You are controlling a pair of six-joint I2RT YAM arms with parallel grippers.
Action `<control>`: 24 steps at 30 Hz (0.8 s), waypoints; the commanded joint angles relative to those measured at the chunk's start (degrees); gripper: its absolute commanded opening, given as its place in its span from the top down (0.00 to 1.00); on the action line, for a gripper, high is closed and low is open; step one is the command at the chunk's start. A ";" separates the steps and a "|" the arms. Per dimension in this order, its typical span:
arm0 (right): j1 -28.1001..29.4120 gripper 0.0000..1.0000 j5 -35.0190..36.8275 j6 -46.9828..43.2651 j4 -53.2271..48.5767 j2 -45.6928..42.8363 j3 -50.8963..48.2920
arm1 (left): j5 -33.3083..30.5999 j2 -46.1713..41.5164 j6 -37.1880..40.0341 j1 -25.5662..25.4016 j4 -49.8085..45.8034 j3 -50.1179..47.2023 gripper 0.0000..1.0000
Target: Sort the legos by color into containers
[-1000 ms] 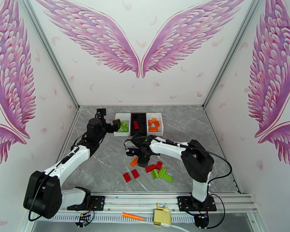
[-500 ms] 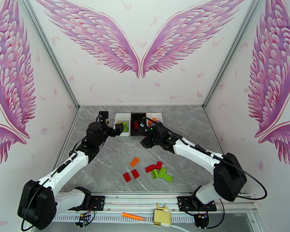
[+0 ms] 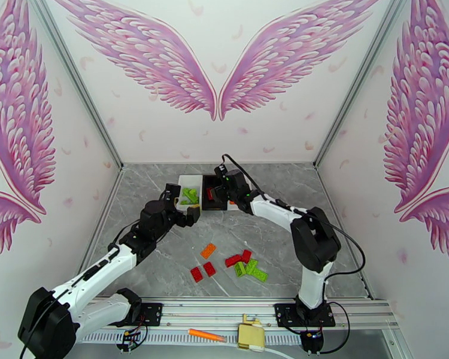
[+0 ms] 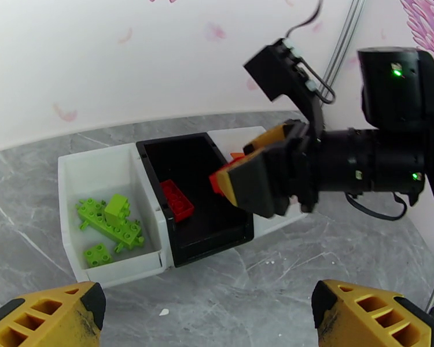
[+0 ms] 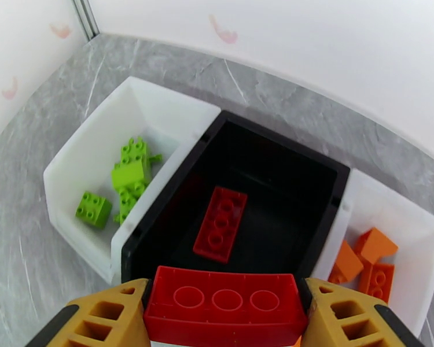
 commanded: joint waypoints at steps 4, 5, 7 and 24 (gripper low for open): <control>-0.66 0.46 2.56 1.12 -3.24 8.06 9.39 | -1.26 -0.80 0.66 -0.66 -1.75 -1.13 0.01; -0.64 0.45 2.62 1.32 -3.50 8.94 10.11 | -1.26 -0.74 0.80 -0.64 -1.77 -1.14 0.01; -0.58 0.42 2.62 1.35 -3.37 9.77 10.90 | -1.46 -0.60 1.01 -0.61 -1.82 -1.00 0.01; -0.70 0.05 0.26 -1.66 5.91 -13.14 -9.42 | -4.14 3.82 3.58 -3.47 -10.38 3.96 0.01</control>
